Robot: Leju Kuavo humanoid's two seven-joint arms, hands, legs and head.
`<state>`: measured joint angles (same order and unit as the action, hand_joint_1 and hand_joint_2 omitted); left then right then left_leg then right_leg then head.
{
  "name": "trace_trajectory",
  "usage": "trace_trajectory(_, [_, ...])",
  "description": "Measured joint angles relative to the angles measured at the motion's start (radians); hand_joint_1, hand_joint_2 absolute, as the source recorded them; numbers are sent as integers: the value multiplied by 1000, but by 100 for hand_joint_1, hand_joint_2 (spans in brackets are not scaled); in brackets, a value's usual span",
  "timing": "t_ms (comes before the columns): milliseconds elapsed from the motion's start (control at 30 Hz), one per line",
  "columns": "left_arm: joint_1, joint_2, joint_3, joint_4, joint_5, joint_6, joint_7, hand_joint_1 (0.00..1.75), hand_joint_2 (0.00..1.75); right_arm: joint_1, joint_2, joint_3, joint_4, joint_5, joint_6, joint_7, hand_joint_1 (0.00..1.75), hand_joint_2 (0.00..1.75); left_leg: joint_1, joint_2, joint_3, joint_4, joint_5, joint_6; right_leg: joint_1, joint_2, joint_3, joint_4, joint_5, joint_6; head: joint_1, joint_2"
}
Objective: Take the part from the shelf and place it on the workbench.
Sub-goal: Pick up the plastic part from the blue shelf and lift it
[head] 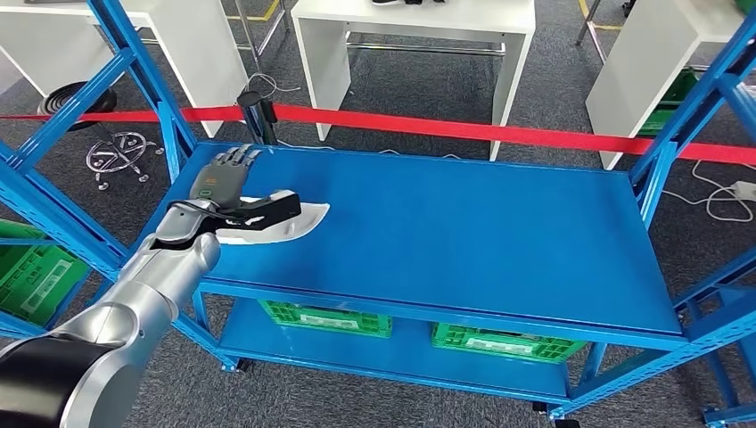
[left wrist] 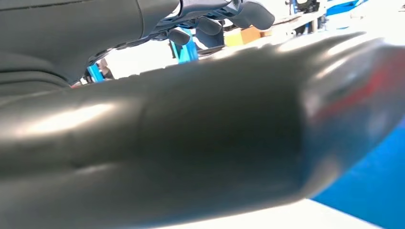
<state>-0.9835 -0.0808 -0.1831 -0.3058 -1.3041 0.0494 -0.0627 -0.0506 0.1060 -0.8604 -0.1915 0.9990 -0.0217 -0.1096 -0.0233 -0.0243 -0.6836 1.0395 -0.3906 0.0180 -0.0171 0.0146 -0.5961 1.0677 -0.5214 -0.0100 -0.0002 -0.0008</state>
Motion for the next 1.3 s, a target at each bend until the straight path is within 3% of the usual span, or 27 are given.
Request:
trace_trajectory(167, [-1,3,4,0,-4,7,-1,0,0,-1,0,-4,0,6,0,-2,0,0,-1,0,1,3,-5,-1,-1,0,6,-1,-2,1,0,0])
trace_trajectory(300, [-2,3,4,-3,-3,16,-4,0,0,-2,0,-9,0,8,2,-2,0,0,0,1,8,-3,-7,1,-1,1,16,-11,-3,10,0,0])
trace_trajectory(367, [-5,-1,5,-6,-3,17,-4,0,0,-2,-1,-10,0,8,2,0,0,0,7,5,22,-25,2,1,3,-1,15,4,-21,16,1,0])
trace_trajectory(467, [-8,-5,6,-6,-3,10,-3,0,0,-3,-3,-11,0,8,2,3,0,0,14,10,27,-38,9,4,2,-6,-45,149,-110,25,3,0])
trace_trajectory(533, [-6,-6,7,-4,-5,2,-3,0,0,-2,-4,-13,0,8,2,6,0,0,15,12,21,-33,10,3,-1,-7,-80,228,-133,32,3,0])
trace_trajectory(567, [-5,-6,7,-3,-5,-1,-3,0,0,-2,-4,-14,0,8,2,8,0,0,17,12,16,-29,10,2,-2,-8,-74,219,-118,35,3,0])
trace_trajectory(633, [-6,-6,7,-2,-6,-3,-3,0,0,-3,-6,-16,0,8,2,9,0,0,21,12,5,-16,12,-5,-7,-10,-13,103,-62,41,3,0])
trace_trajectory(700, [-8,-6,8,-3,-6,-4,-2,0,0,-4,-7,-17,0,8,2,8,0,0,22,11,-4,-6,14,-15,-6,-8,37,14,-28,38,3,0])
trace_trajectory(867, [-11,-2,9,-3,-6,-4,-1,0,0,-6,-6,-19,0,8,2,8,0,0,19,4,-15,-1,27,-43,-6,-4,27,0,-8,-6,1,0])
trace_trajectory(933, [-11,1,9,-2,-6,-5,-2,0,0,-6,-6,-19,0,8,2,8,0,0,21,8,-36,41,-18,-54,-8,-8,14,-4,8,-22,-1,0])
trace_trajectory(1000, [-10,2,9,-1,-6,-5,-2,0,0,-5,-6,-19,0,8,2,8,0,0,25,14,-74,162,-109,-65,-8,-10,-2,-5,24,-28,-4,0])
trace_trajectory(1067, [-7,2,9,1,-6,-5,-1,0,0,-4,-6,-21,0,8,2,8,0,0,26,17,-93,272,-165,-69,-7,-11,-19,-5,38,-27,-4,0])
trace_trajectory(1100, [-5,2,9,2,-6,-5,-1,0,0,-4,-6,-22,0,8,2,8,0,0,26,18,-79,280,-166,-68,-7,-12,-27,-5,44,-25,-4,0])
trace_trajectory(1133, [-5,2,9,2,-6,-5,-1,0,0,-4,-6,-23,0,8,2,8,0,0,26,18,-45,246,-153,-65,-6,-12,-33,-5,50,-24,-4,0])
trace_trajectory(1233, [-10,2,9,0,-6,-5,-2,0,0,-5,-5,-25,0,8,3,8,0,0,21,17,102,45,-115,-49,-6,-12,-45,-7,65,-13,-3,0])
trace_trajectory(1300, [-13,2,9,-1,-6,-11,-2,0,0,-5,-5,-26,0,8,4,8,0,0,13,17,133,-10,-111,-41,-8,-12,-45,-14,75,1,-5,0])
